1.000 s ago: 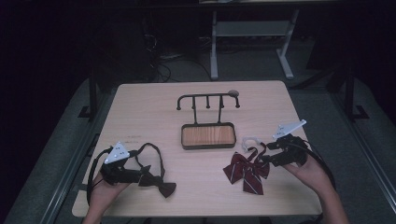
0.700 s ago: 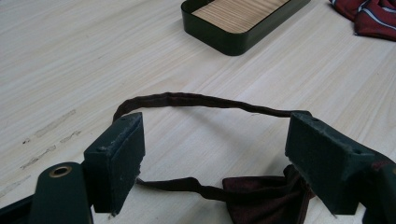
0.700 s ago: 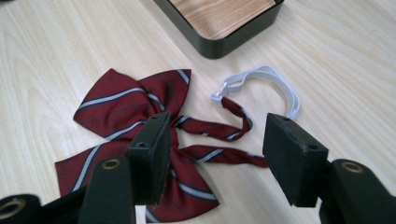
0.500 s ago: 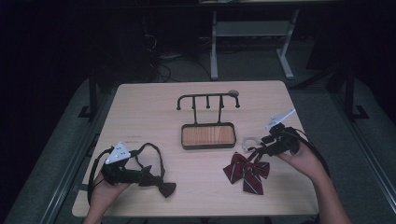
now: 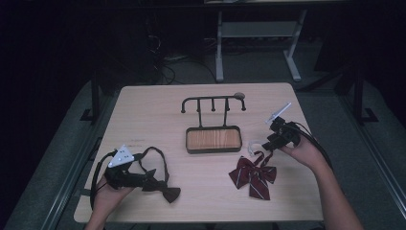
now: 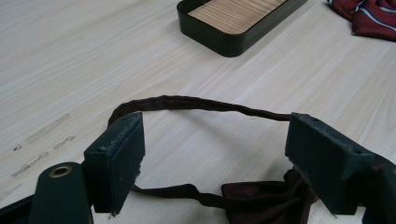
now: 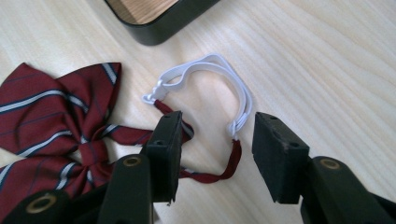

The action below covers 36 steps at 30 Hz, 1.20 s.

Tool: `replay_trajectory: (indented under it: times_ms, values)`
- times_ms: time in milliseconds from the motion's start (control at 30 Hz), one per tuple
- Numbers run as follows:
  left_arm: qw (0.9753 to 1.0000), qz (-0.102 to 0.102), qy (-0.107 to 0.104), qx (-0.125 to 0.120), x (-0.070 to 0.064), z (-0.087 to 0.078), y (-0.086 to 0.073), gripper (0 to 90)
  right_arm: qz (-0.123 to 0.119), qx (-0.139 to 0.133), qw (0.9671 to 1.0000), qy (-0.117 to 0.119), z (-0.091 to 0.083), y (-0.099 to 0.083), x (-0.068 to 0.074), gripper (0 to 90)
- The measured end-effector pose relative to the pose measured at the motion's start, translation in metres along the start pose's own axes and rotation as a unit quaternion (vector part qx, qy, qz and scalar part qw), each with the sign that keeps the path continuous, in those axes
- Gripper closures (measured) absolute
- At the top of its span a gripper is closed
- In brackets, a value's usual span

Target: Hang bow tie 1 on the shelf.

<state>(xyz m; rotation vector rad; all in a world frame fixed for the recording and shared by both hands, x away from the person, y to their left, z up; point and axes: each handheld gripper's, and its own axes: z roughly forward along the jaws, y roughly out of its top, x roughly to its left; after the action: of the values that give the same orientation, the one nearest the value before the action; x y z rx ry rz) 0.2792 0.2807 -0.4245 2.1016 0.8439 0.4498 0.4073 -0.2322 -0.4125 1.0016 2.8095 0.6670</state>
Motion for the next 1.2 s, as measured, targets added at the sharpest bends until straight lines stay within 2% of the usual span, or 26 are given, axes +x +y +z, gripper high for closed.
replay_trajectory:
  times_ms: [300, 433, 667, 1000, 1133, 1200]
  values:
    - [1.0, -0.006, 0.001, -0.002, 0.001, 0.001, -0.001, 20.8, 0.008, 0.033, 0.9994, -0.013, 0.016, 0.001, -0.009, 61.1]
    - [1.0, -0.009, -0.002, -0.003, 0.001, 0.001, -0.001, 20.7, 0.012, 0.046, 0.9988, -0.008, 0.023, 0.001, -0.012, 63.8]
    - [1.0, -0.007, -0.004, -0.004, 0.001, 0.001, -0.001, 20.7, 0.005, 0.064, 0.9978, -0.014, 0.029, 0.002, -0.011, 71.4]
    - [1.0, -0.005, -0.004, -0.001, 0.0, 0.001, -0.001, 20.7, -0.007, 0.076, 0.9968, -0.021, 0.033, 0.002, -0.009, 82.6]
    - [1.0, -0.006, -0.004, -0.002, 0.0, 0.001, -0.001, 20.7, -0.008, 0.073, 0.9971, -0.02, 0.032, 0.001, -0.009, 83.2]
    - [1.0, -0.006, -0.003, -0.001, 0.0, 0.001, -0.001, 20.7, -0.009, 0.062, 0.998, -0.011, 0.026, 0.0, -0.007, 83.8]
